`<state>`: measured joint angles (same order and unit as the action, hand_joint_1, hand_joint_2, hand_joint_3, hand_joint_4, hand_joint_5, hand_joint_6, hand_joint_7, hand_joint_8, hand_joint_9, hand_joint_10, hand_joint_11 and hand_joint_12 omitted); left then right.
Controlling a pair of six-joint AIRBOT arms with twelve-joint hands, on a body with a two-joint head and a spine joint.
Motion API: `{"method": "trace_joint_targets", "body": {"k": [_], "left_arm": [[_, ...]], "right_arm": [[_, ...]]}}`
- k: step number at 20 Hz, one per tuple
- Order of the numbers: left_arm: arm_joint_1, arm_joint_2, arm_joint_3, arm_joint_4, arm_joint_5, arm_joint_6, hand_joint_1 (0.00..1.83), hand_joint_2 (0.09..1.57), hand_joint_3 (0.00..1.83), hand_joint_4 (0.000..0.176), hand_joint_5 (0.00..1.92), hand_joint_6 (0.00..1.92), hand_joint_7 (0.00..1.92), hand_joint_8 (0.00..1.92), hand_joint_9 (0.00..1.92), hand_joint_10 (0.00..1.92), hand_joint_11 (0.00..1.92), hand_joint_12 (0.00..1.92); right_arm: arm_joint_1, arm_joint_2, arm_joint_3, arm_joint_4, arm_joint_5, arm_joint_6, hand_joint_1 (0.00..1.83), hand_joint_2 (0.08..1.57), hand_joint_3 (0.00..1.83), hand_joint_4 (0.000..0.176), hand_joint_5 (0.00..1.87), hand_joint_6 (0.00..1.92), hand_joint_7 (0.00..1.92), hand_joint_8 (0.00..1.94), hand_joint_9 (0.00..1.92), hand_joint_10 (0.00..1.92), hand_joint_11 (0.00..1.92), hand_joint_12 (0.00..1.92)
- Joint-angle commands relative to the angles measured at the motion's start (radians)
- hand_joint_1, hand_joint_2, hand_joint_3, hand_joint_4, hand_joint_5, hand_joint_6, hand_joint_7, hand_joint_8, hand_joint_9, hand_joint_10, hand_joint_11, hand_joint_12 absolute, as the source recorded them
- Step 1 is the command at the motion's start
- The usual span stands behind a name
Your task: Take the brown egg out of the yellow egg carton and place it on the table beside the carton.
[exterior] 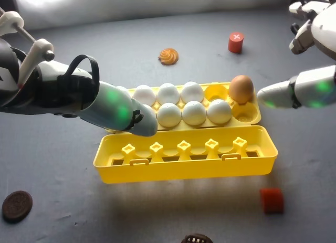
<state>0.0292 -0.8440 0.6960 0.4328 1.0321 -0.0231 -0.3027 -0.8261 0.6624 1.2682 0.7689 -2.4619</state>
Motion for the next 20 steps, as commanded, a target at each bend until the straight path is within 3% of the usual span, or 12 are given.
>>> {"method": "trace_joint_targets", "body": {"k": [1, 4, 7, 8, 9, 11, 12, 16, 19, 20], "left_arm": [[-0.010, 0.001, 0.001, 0.036, -0.044, 0.002, 0.00, 1.20, 0.01, 0.000, 0.03, 0.01, 0.00, 0.00, 0.00, 0.00, 0.00, 0.00], [-0.010, 0.001, 0.001, 0.036, -0.044, 0.002, 0.00, 1.20, 0.01, 0.000, 0.03, 0.01, 0.00, 0.00, 0.00, 0.00, 0.00, 0.00], [-0.009, 0.001, 0.002, 0.036, -0.044, 0.002, 0.00, 1.20, 0.01, 0.000, 0.05, 0.01, 0.02, 0.01, 0.01, 0.00, 0.00, 0.00], [-0.009, 0.001, 0.002, 0.036, -0.044, 0.002, 0.00, 1.19, 0.01, 0.000, 0.04, 0.01, 0.01, 0.00, 0.00, 0.00, 0.00, 0.00], [-0.008, 0.002, 0.002, 0.036, -0.044, 0.001, 0.00, 1.20, 0.01, 0.000, 0.05, 0.01, 0.02, 0.01, 0.01, 0.00, 0.00, 0.00], [-0.008, 0.002, 0.002, 0.036, -0.044, 0.000, 0.00, 1.20, 0.01, 0.000, 0.05, 0.01, 0.03, 0.01, 0.01, 0.00, 0.00, 0.00], [-0.008, 0.002, 0.002, 0.036, -0.044, -0.002, 0.00, 1.20, 0.01, 0.000, 0.05, 0.01, 0.02, 0.01, 0.01, 0.00, 0.00, 0.00], [-0.007, 0.002, 0.002, 0.036, -0.044, -0.004, 0.00, 1.20, 0.01, 0.000, 0.07, 0.02, 0.05, 0.01, 0.03, 0.01, 0.00, 0.00], [-0.007, 0.002, 0.003, 0.036, -0.044, -0.005, 0.00, 1.21, 0.00, 0.000, 0.12, 0.01, 0.10, 0.01, 0.07, 0.01, 0.03, 0.02], [-0.007, 0.002, 0.003, 0.036, -0.044, -0.005, 0.00, 1.21, 0.00, 0.000, 0.09, 0.00, 0.08, 0.00, 0.05, 0.00, 0.01, 0.01]], "right_arm": [[0.008, -0.013, 0.025, -0.065, 0.050, 0.003, 0.13, 0.84, 0.00, 0.027, 0.88, 0.03, 0.03, 0.00, 0.00, 0.00, 0.00, 0.00], [0.003, -0.092, 0.128, -0.065, 0.020, 0.003, 0.12, 0.84, 0.00, 0.029, 0.89, 0.03, 0.01, 0.00, 0.00, 0.00, 0.00, 0.00], [-0.017, -0.168, 0.222, -0.075, -0.028, 0.008, 0.37, 0.86, 0.00, 0.019, 0.97, 0.05, 0.00, 0.00, 0.00, 0.00, 0.00, 0.00], [-0.026, -0.179, 0.236, -0.111, -0.042, 0.035, 0.45, 0.86, 0.00, 0.011, 0.97, 0.04, 0.00, 0.00, 0.00, 0.00, 0.00, 0.00], [-0.049, -0.191, 0.252, -0.227, -0.066, 0.125, 0.45, 0.89, 0.01, 0.015, 0.94, 0.03, 0.00, 0.00, 0.00, 0.00, 0.00, 0.00], [-0.067, -0.210, 0.267, -0.295, -0.081, 0.174, 0.46, 0.90, 0.02, 0.017, 0.93, 0.02, 0.00, 0.00, 0.00, 0.00, 0.00, 0.00], [-0.072, -0.218, 0.276, -0.315, -0.083, 0.199, 0.46, 0.89, 0.01, 0.032, 0.93, 0.02, 0.00, 0.00, 0.00, 0.00, 0.00, 0.00], [-0.082, -0.246, 0.331, -0.408, -0.105, 0.351, 0.45, 0.89, 0.01, 0.037, 0.93, 0.02, 0.00, 0.00, 0.00, 0.00, 0.00, 0.00], [-0.082, -0.268, 0.376, -0.471, -0.128, 0.443, 0.50, 0.88, 0.00, 0.054, 0.90, 0.00, 0.00, 0.00, 0.00, 0.00, 0.00, 0.00], [-0.082, -0.277, 0.392, -0.472, -0.132, 0.448, 0.51, 0.90, 0.01, 0.069, 0.84, 0.00, 0.00, 0.00, 0.00, 0.00, 0.00, 0.00]]}}
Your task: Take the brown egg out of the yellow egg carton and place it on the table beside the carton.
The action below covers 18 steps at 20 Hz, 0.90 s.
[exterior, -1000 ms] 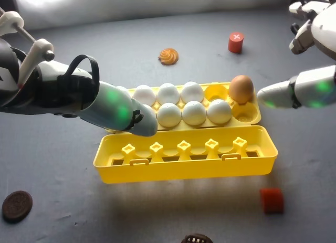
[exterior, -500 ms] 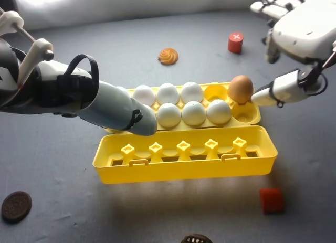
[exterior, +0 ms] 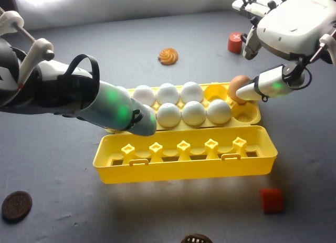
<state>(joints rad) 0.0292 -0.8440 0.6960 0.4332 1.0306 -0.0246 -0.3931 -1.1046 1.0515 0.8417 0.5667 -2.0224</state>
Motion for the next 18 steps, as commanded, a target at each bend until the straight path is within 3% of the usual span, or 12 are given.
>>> {"method": "trace_joint_targets", "body": {"k": [1, 3, 4, 5, 7, 9, 14, 18], "left_arm": [[-0.007, 0.002, 0.003, 0.035, -0.042, -0.004, 0.00, 1.21, 0.00, 0.000, 0.08, 0.00, 0.06, 0.00, 0.03, 0.00, 0.00, 0.00], [-0.007, 0.002, 0.004, 0.035, -0.042, -0.004, 0.00, 1.21, 0.00, 0.000, 0.08, 0.00, 0.06, 0.00, 0.03, 0.00, 0.00, 0.00], [-0.007, 0.002, 0.004, 0.035, -0.042, -0.004, 0.00, 1.21, 0.00, 0.000, 0.08, 0.00, 0.06, 0.00, 0.03, 0.00, 0.00, 0.00], [-0.007, 0.002, 0.004, 0.035, -0.042, -0.004, 0.00, 1.21, 0.00, 0.000, 0.08, 0.00, 0.06, 0.00, 0.03, 0.00, 0.00, 0.00], [-0.005, 0.003, 0.005, 0.035, -0.042, -0.005, 0.00, 1.21, 0.00, 0.000, 0.07, 0.00, 0.04, 0.00, 0.02, 0.00, 0.00, 0.00], [-0.004, 0.003, 0.006, 0.035, -0.042, -0.005, 0.00, 1.20, 0.00, 0.000, 0.10, 0.01, 0.09, 0.02, 0.06, 0.02, 0.03, 0.01], [-0.004, 0.003, 0.005, 0.035, -0.042, -0.008, 0.00, 1.20, 0.00, 0.000, 0.10, 0.01, 0.07, 0.01, 0.04, 0.01, 0.00, 0.00], [-0.003, 0.003, 0.005, 0.035, -0.042, -0.009, 0.00, 1.20, 0.00, 0.000, 0.12, 0.01, 0.10, 0.01, 0.07, 0.01, 0.03, 0.01]], "right_arm": [[0.008, -0.007, 0.017, -0.046, 0.065, 0.014, 0.56, 0.91, 0.01, 0.061, 0.82, 0.00, 0.00, 0.00, 0.00, 0.00, 0.00, 0.00], [0.006, -0.026, 0.051, -0.047, 0.046, 0.034, 0.58, 0.91, 0.01, 0.059, 0.82, 0.00, 0.00, 0.00, 0.00, 0.00, 0.00, 0.00], [0.004, -0.036, 0.067, -0.049, 0.037, 0.044, 0.65, 0.92, 0.02, 0.039, 0.83, 0.00, 0.00, 0.00, 0.00, 0.00, 0.00, 0.00], [0.001, -0.046, 0.083, -0.054, 0.035, 0.049, 0.67, 0.93, 0.02, 0.035, 0.83, 0.01, 0.00, 0.00, 0.00, 0.00, 0.00, 0.00], [-0.015, -0.058, 0.105, -0.089, 0.032, 0.077, 0.67, 0.94, 0.02, 0.040, 0.82, 0.00, 0.00, 0.00, 0.00, 0.00, 0.00, 0.00], [-0.031, -0.069, 0.126, -0.138, 0.030, 0.121, 0.70, 0.95, 0.02, 0.031, 0.82, 0.00, 0.00, 0.00, 0.00, 0.00, 0.00, 0.00], [-0.044, -0.107, 0.170, -0.142, 0.030, 0.133, 0.74, 0.95, 0.01, 0.029, 0.83, 0.00, 0.00, 0.00, 0.00, 0.00, 0.00, 0.00], [-0.044, -0.136, 0.187, -0.142, 0.035, 0.133, 0.80, 0.95, 0.01, 0.016, 0.84, 0.01, 0.00, 0.00, 0.00, 0.00, 0.00, 0.00]]}}
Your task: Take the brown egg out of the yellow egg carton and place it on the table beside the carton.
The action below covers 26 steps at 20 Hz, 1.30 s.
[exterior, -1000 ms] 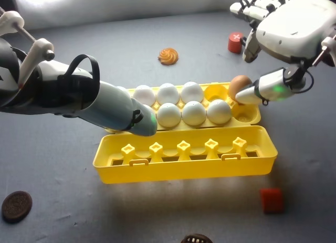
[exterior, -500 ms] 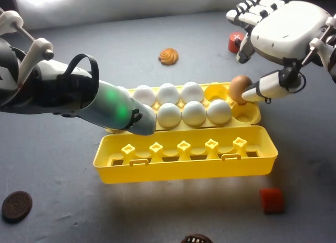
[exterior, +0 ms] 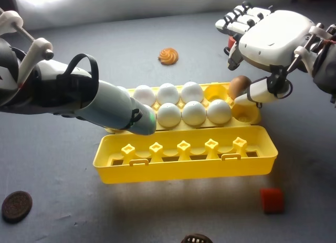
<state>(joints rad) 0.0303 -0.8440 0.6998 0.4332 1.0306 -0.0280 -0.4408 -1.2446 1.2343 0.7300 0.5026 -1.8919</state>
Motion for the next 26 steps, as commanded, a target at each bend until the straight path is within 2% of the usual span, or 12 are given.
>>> {"method": "trace_joint_targets", "body": {"k": [1, 5, 10, 11, 12, 13, 14, 15, 17, 18, 19, 26], "left_arm": [[-0.004, 0.003, 0.002, 0.035, -0.042, -0.006, 0.00, 1.20, 0.00, 0.000, 0.12, 0.01, 0.11, 0.01, 0.08, 0.02, 0.04, 0.02], [-0.004, 0.004, 0.001, 0.034, -0.042, -0.006, 0.00, 1.20, 0.00, 0.000, 0.11, 0.00, 0.08, 0.00, 0.06, 0.00, 0.02, 0.01], [-0.004, 0.004, 0.002, 0.033, -0.042, -0.006, 0.00, 1.21, 0.00, 0.000, 0.07, 0.00, 0.03, 0.00, 0.01, 0.00, 0.00, 0.00], [-0.004, 0.004, 0.002, 0.033, -0.042, -0.006, 0.00, 1.20, 0.00, 0.000, 0.10, 0.01, 0.07, 0.02, 0.05, 0.02, 0.00, 0.00], [-0.004, 0.004, 0.002, 0.033, -0.042, -0.006, 0.00, 1.20, 0.00, 0.000, 0.10, 0.01, 0.07, 0.02, 0.05, 0.02, 0.00, 0.00], [-0.004, 0.004, 0.002, 0.033, -0.042, -0.006, 0.00, 1.20, 0.00, 0.000, 0.12, 0.02, 0.08, 0.02, 0.06, 0.02, 0.04, 0.02], [-0.004, 0.004, 0.002, 0.033, -0.042, -0.006, 0.00, 1.20, 0.00, 0.000, 0.11, 0.00, 0.06, 0.00, 0.05, 0.00, 0.02, 0.02], [-0.005, 0.004, 0.002, 0.033, -0.042, -0.006, 0.00, 1.20, 0.00, 0.000, 0.13, 0.01, 0.09, 0.01, 0.08, 0.01, 0.05, 0.04], [-0.005, 0.004, 0.002, 0.033, -0.042, -0.006, 0.00, 1.20, 0.00, 0.000, 0.09, 0.00, 0.05, 0.00, 0.03, 0.00, 0.00, 0.02], [-0.005, 0.004, 0.002, 0.033, -0.042, -0.006, 0.00, 1.20, 0.00, 0.000, 0.09, 0.00, 0.05, 0.00, 0.03, 0.00, 0.00, 0.02], [-0.005, 0.004, 0.002, 0.033, -0.042, -0.006, 0.00, 1.19, 0.00, 0.000, 0.11, 0.01, 0.09, 0.01, 0.07, 0.01, 0.03, 0.04], [-0.005, 0.004, 0.002, 0.032, -0.042, -0.007, 0.00, 1.20, 0.00, 0.000, 0.12, 0.00, 0.10, 0.01, 0.07, 0.01, 0.02, 0.05]], "right_arm": [[0.002, 0.000, 0.006, -0.030, 0.102, 0.002, 0.81, 0.94, 0.01, 0.018, 0.86, 0.01, 0.00, 0.00, 0.00, 0.00, 0.00, 0.00], [-0.011, -0.008, 0.006, -0.035, 0.111, 0.002, 0.81, 0.95, 0.01, 0.043, 0.85, 0.01, 0.00, 0.00, 0.00, 0.00, 0.00, 0.00], [-0.022, -0.008, 0.008, -0.035, 0.133, 0.001, 0.90, 0.96, 0.01, 0.037, 0.92, 0.03, 0.00, 0.00, 0.00, 0.00, 0.00, 0.00], [-0.023, -0.008, 0.008, -0.035, 0.133, 0.001, 1.05, 1.04, 0.01, 0.170, 1.10, 0.74, 0.00, 0.00, 0.00, 0.00, 0.00, 0.00], [-0.023, -0.008, 0.008, -0.035, 0.133, 0.001, 1.05, 1.06, 0.00, 0.176, 1.08, 0.80, 0.00, 0.00, 0.00, 0.00, 0.00, 0.00], [-0.023, -0.009, 0.008, -0.036, 0.133, 0.001, 1.07, 1.06, 0.00, 0.100, 1.08, 0.81, 0.00, 0.00, 0.00, 0.00, 0.00, 0.00], [-0.023, -0.009, 0.008, -0.036, 0.133, 0.001, 1.12, 1.06, 0.00, 0.000, 1.11, 0.77, 0.03, 0.01, 0.00, 0.00, 0.00, 0.00], [-0.022, -0.010, 0.008, -0.037, 0.133, 0.001, 1.12, 1.05, 0.00, 0.000, 1.13, 0.74, 0.04, 0.00, 0.00, 0.00, 0.00, 0.00], [-0.022, -0.010, 0.008, -0.039, 0.134, 0.001, 1.11, 1.05, 0.00, 0.022, 1.13, 0.74, 0.07, 0.01, 0.00, 0.00, 0.00, 0.00], [-0.022, -0.011, 0.008, -0.040, 0.136, 0.001, 1.11, 1.05, 0.00, 0.022, 1.13, 0.74, 0.07, 0.01, 0.00, 0.00, 0.00, 0.00], [-0.019, -0.011, 0.008, -0.040, 0.136, 0.001, 1.11, 1.06, 0.00, 0.002, 1.12, 0.76, 0.10, 0.00, 0.00, 0.00, 0.00, 0.00], [0.030, -0.008, -0.005, -0.040, 0.136, -0.001, 1.12, 1.06, 0.00, 0.000, 1.10, 0.78, 0.11, 0.00, 0.00, 0.00, 0.00, 0.00]]}}
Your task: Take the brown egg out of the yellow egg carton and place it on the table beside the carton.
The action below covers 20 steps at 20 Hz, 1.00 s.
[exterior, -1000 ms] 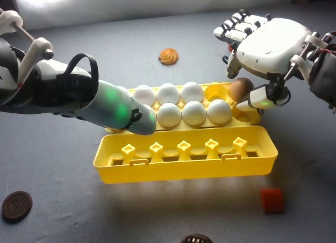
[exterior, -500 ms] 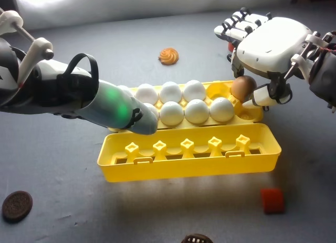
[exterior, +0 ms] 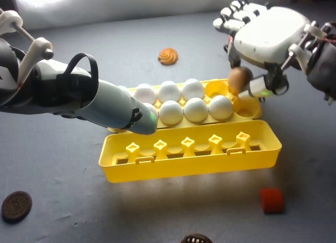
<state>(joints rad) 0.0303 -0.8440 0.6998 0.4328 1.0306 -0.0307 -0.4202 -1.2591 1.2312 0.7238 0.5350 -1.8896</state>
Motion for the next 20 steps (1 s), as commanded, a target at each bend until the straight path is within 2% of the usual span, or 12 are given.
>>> {"method": "trace_joint_targets", "body": {"k": [1, 2, 3, 5, 11, 12, 13, 14, 15, 17, 19, 20], "left_arm": [[-0.005, 0.004, 0.002, 0.033, -0.042, -0.005, 0.00, 1.20, 0.00, 0.000, 0.16, 0.00, 0.15, 0.00, 0.12, 0.00, 0.04, 0.08], [-0.005, 0.004, 0.002, 0.033, -0.042, -0.005, 0.00, 1.20, 0.00, 0.000, 0.17, 0.00, 0.16, 0.00, 0.14, 0.00, 0.01, 0.18], [-0.005, 0.004, 0.002, 0.033, -0.042, -0.005, 0.00, 1.20, 0.00, 0.000, 0.13, 0.00, 0.11, 0.00, 0.09, 0.00, 0.00, 0.11], [-0.005, 0.004, 0.002, 0.033, -0.042, -0.005, 0.00, 1.20, 0.00, 0.000, 0.10, 0.00, 0.09, 0.00, 0.07, 0.00, 0.00, 0.05], [-0.006, 0.003, 0.002, 0.033, -0.042, -0.005, 0.00, 1.21, 0.00, 0.000, 0.10, 0.01, 0.07, 0.00, 0.05, 0.00, 0.02, 0.02], [-0.006, 0.003, 0.002, 0.033, -0.042, -0.005, 0.00, 1.21, 0.00, 0.000, 0.13, 0.02, 0.11, 0.01, 0.08, 0.01, 0.04, 0.03], [-0.006, 0.003, 0.002, 0.033, -0.042, -0.005, 0.00, 1.21, 0.00, 0.000, 0.12, 0.01, 0.11, 0.01, 0.09, 0.01, 0.04, 0.03], [-0.006, 0.003, 0.002, 0.033, -0.042, -0.005, 0.00, 1.20, 0.00, 0.000, 0.14, 0.02, 0.12, 0.01, 0.10, 0.02, 0.05, 0.04], [-0.006, 0.003, 0.002, 0.033, -0.042, -0.005, 0.00, 1.20, 0.00, 0.000, 0.13, 0.01, 0.11, 0.01, 0.09, 0.01, 0.04, 0.04], [-0.006, 0.003, 0.002, 0.033, -0.042, -0.005, 0.00, 1.20, 0.00, 0.000, 0.07, 0.00, 0.04, 0.00, 0.02, 0.00, 0.00, 0.00], [-0.006, 0.003, 0.002, 0.033, -0.042, -0.005, 0.00, 1.19, 0.00, 0.000, 0.11, 0.00, 0.08, 0.01, 0.06, 0.01, 0.02, 0.01], [-0.007, 0.003, 0.002, 0.033, -0.042, -0.005, 0.00, 1.19, 0.00, 0.000, 0.10, 0.00, 0.07, 0.00, 0.05, 0.00, 0.01, 0.01]], "right_arm": [[0.019, 0.009, -0.007, -0.034, 0.105, -0.009, 1.12, 1.07, 0.00, 0.000, 1.08, 0.81, 0.09, 0.00, 0.00, 0.00, 0.00, 0.00], [0.028, 0.015, -0.018, -0.034, 0.110, -0.019, 1.12, 1.07, 0.00, 0.000, 1.08, 0.81, 0.08, 0.00, 0.00, 0.00, 0.00, 0.00], [0.033, 0.022, -0.026, -0.034, 0.113, -0.029, 1.08, 1.07, 0.00, 0.065, 1.07, 0.82, 0.09, 0.00, 0.00, 0.00, 0.00, 0.00], [0.037, 0.045, -0.047, -0.034, 0.120, -0.048, 1.13, 1.06, 0.00, 0.000, 1.11, 0.77, 0.13, 0.01, 0.00, 0.00, 0.00, 0.00], [-0.026, 0.150, -0.087, -0.025, 0.125, -0.073, 1.10, 1.08, 0.00, 0.013, 1.07, 0.84, 0.08, 0.00, 0.00, 0.00, 0.00, 0.00], [-0.041, 0.163, -0.088, -0.025, 0.128, -0.075, 1.10, 1.08, 0.00, 0.002, 1.07, 0.83, 0.09, 0.00, 0.00, 0.00, 0.00, 0.00], [-0.058, 0.177, -0.088, -0.025, 0.131, -0.081, 1.10, 1.07, 0.00, 0.015, 1.08, 0.82, 0.09, 0.00, 0.00, 0.00, 0.00, 0.00], [-0.072, 0.186, -0.088, -0.025, 0.133, -0.085, 1.08, 1.08, 0.00, 0.056, 1.07, 0.83, 0.08, 0.00, 0.00, 0.00, 0.00, 0.00], [-0.087, 0.194, -0.088, -0.025, 0.135, -0.088, 1.08, 1.08, 0.00, 0.065, 1.07, 0.83, 0.08, 0.00, 0.00, 0.00, 0.00, 0.00], [-0.103, 0.203, -0.085, -0.025, 0.137, -0.092, 1.07, 1.06, 0.00, 0.118, 1.11, 0.77, 0.12, 0.00, 0.00, 0.00, 0.00, 0.00], [-0.123, 0.205, -0.073, -0.025, 0.138, -0.098, 1.10, 1.06, 0.00, 0.041, 1.10, 0.79, 0.11, 0.00, 0.00, 0.00, 0.00, 0.00], [-0.130, 0.204, -0.064, -0.025, 0.138, -0.098, 1.09, 1.07, 0.00, 0.055, 1.09, 0.80, 0.12, 0.00, 0.00, 0.00, 0.00, 0.00]]}}
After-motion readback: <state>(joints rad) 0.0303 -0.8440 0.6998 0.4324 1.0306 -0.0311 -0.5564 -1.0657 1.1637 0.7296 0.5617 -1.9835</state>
